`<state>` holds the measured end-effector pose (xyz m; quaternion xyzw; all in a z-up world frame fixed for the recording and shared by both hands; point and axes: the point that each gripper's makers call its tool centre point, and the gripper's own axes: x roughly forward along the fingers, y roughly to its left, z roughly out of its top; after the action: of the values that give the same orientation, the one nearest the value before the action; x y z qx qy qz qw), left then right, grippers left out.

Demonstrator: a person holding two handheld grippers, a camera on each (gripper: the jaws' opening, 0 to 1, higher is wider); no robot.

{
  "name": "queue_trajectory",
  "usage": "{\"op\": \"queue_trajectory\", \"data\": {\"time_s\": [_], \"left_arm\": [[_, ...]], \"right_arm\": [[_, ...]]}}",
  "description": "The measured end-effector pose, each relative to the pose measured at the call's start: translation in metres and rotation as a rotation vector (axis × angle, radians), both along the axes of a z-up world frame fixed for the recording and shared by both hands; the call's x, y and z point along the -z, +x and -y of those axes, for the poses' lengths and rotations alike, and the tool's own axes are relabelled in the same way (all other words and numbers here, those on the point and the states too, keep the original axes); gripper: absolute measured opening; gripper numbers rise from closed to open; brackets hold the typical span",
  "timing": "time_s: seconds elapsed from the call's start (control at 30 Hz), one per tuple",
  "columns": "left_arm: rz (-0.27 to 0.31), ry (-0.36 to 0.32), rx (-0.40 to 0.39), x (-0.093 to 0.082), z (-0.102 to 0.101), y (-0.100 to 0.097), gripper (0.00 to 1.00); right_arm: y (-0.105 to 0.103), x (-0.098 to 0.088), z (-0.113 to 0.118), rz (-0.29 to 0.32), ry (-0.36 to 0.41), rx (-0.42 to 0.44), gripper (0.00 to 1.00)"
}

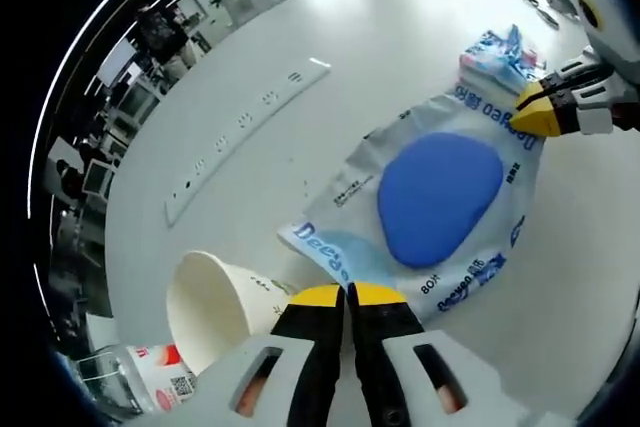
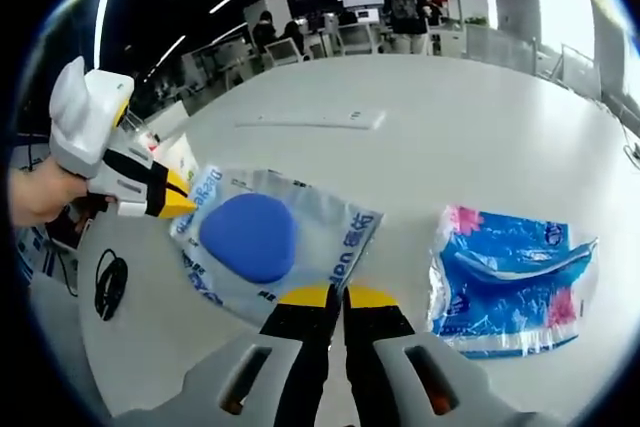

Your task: Arrange the tabletop items into an orderly group along one side of the table until the central work area is clear of visible clutter.

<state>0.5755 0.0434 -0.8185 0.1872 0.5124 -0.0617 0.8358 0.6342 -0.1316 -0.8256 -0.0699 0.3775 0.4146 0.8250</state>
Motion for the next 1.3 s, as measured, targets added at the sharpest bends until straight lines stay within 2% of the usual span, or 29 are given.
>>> {"op": "queue_trajectory", "data": {"time_s": [0.2, 0.47, 0.63, 0.8, 0.83, 0.97, 1.07, 1.17, 1.3], "left_arm": [[0.008, 0.014, 0.011, -0.002, 0.0, 0.002, 0.0], [0.032, 0.04, 0.028, -0.008, -0.002, 0.001, 0.01], [0.073, 0.025, 0.025, -0.02, -0.002, 0.004, 0.05], [0.143, 0.0, 0.043, -0.032, 0.007, 0.011, 0.08], [0.147, 0.001, 0.046, -0.034, 0.008, 0.011, 0.1], [0.229, -0.044, 0.063, -0.047, 0.018, 0.016, 0.25], [0.297, -0.106, 0.084, -0.058, 0.03, 0.019, 0.33], [0.327, -0.106, 0.086, -0.065, 0.032, 0.015, 0.4], [0.382, -0.156, 0.06, -0.075, 0.038, 0.012, 0.6]], "right_arm": [[0.0, 0.0, -0.001, 0.005, -0.01, -0.004, 0.02], [-0.006, -0.003, -0.006, 0.038, -0.016, -0.059, 0.14], [-0.008, -0.006, -0.009, 0.059, -0.021, -0.074, 0.23], [-0.009, -0.009, -0.012, 0.069, -0.013, -0.081, 0.32], [-0.01, -0.01, -0.012, 0.074, -0.015, -0.091, 0.34], [-0.012, -0.017, -0.013, 0.103, -0.003, -0.112, 0.39], [-0.013, -0.025, -0.011, 0.122, 0.019, -0.113, 0.41], [-0.014, -0.028, -0.009, 0.133, 0.023, -0.112, 0.44], [-0.016, -0.04, -0.012, 0.181, 0.05, -0.128, 0.53]]}}
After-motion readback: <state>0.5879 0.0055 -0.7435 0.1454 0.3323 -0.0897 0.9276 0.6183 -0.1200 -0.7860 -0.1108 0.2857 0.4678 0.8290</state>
